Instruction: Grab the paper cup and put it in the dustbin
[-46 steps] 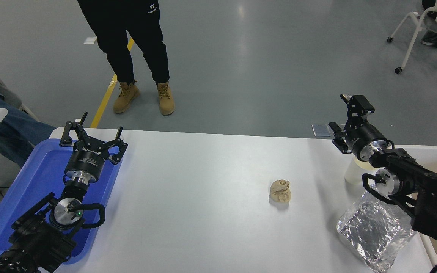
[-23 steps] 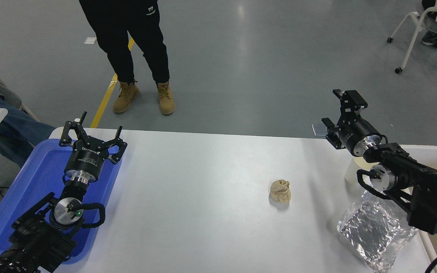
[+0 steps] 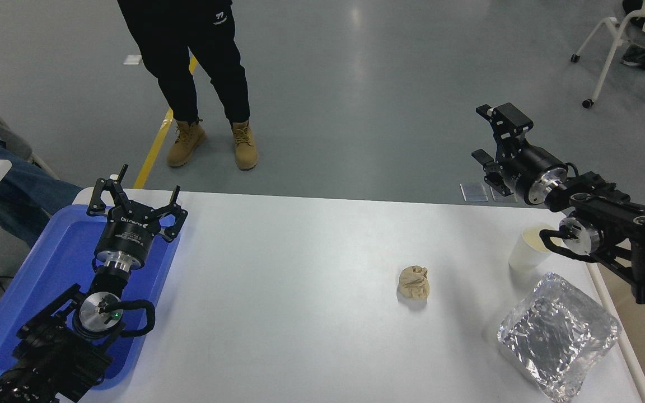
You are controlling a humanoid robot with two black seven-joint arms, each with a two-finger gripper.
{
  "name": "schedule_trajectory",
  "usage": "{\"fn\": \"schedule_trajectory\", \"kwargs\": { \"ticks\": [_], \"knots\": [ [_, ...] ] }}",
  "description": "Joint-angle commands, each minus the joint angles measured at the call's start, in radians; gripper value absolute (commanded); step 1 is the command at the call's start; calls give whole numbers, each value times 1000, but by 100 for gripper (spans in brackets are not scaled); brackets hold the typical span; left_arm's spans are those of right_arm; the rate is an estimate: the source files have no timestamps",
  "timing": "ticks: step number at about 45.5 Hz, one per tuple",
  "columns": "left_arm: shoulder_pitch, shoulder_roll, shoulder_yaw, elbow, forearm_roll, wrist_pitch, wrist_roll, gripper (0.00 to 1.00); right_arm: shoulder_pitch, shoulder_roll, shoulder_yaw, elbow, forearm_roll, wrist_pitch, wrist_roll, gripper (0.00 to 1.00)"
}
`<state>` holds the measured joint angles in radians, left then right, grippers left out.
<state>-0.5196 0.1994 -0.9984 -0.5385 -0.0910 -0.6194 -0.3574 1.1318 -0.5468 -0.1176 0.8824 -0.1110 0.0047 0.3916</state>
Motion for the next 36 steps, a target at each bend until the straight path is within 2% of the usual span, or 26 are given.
{"fn": "schedule_trajectory", "kwargs": {
  "ticks": [1,16,28,36],
  "knots": [
    [1,0,0,0,-1,0,0,100,210,-16,-332,75,10,-2,0,100],
    [1,0,0,0,1,0,0,100,497,-7,-618,211,8,18,-7,100],
    [1,0,0,0,-1,0,0,100,638,79,-846,245,-1,35,-17,100],
    [1,0,0,0,-1,1,0,100,758,136,-967,360,1,38,-17,100]
  ]
}}
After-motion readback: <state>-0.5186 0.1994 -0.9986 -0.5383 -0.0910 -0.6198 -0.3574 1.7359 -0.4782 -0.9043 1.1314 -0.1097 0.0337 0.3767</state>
